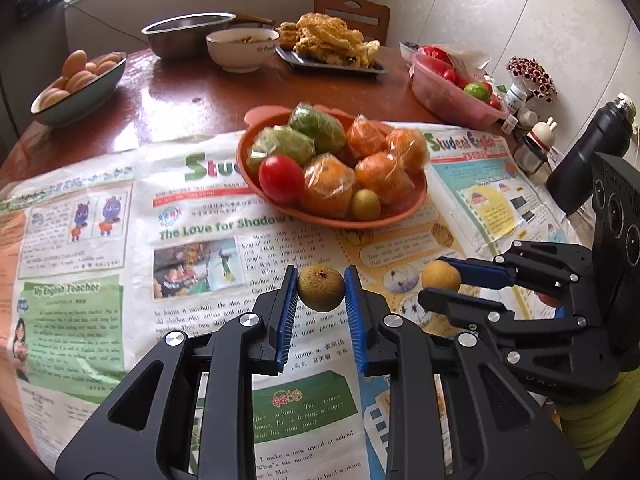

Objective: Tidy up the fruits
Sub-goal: 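Close the left tool on the second small brown fruit, then lift both held brown fruits and carry them over the orange bowl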

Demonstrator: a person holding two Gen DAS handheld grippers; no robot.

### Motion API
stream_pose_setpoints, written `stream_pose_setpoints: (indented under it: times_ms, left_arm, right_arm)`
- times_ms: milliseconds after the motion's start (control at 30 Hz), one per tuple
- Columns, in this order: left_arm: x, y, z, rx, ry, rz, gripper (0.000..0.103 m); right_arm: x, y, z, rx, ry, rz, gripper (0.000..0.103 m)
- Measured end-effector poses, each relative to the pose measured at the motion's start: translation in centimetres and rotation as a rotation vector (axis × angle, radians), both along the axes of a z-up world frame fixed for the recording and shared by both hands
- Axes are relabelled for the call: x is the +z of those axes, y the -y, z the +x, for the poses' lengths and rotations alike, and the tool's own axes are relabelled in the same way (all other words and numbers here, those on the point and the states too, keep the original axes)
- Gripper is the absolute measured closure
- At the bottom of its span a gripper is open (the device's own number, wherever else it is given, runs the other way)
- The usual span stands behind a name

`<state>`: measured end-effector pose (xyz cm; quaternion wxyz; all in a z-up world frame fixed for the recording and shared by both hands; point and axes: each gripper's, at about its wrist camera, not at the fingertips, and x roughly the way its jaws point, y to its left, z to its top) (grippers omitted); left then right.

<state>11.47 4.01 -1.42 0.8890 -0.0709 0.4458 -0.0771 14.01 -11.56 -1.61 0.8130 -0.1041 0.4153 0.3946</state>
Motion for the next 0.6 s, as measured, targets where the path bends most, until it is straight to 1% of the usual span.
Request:
stream_pose_setpoints:
  times_ms: [300,600]
  left_arm:
    - [1.9,0.2,1.2,-0.013,0.035,0.016,0.087]
    - [2.4,1.1,3.4,-0.038,0.041,0.017,0.087]
  right_arm:
    - [1.7,0.6,1.2,-0.017,0.035,0.019,0.078]
    - [3.7,1.3,3.4,-0.036,0.082,0.03,0.078]
